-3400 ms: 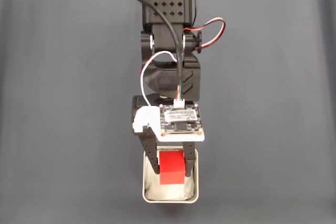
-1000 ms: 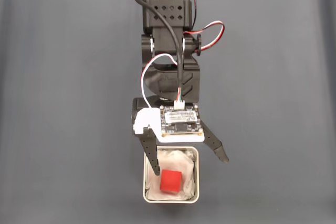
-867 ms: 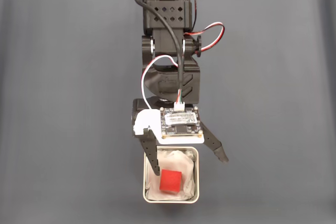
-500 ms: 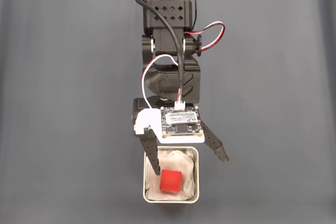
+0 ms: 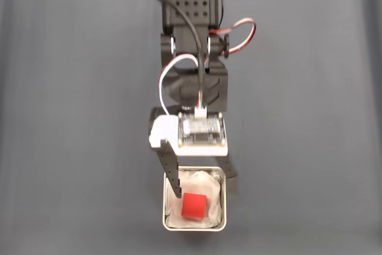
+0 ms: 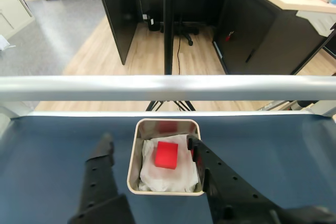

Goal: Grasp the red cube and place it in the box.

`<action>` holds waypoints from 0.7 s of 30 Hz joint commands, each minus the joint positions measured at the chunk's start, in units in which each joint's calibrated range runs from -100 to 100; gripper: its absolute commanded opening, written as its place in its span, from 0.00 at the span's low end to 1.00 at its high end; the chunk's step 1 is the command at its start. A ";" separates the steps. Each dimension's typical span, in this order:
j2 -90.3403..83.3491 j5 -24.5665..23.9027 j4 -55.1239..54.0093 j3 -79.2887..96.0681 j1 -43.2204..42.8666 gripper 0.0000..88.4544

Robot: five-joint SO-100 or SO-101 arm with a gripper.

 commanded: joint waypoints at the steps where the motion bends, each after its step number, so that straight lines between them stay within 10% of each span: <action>1: -7.05 -0.88 3.49 -2.86 -0.10 0.00; 8: -21.08 -1.51 11.77 -1.03 -1.67 0.00; 21: -67.44 0.39 13.41 53.62 -2.38 0.00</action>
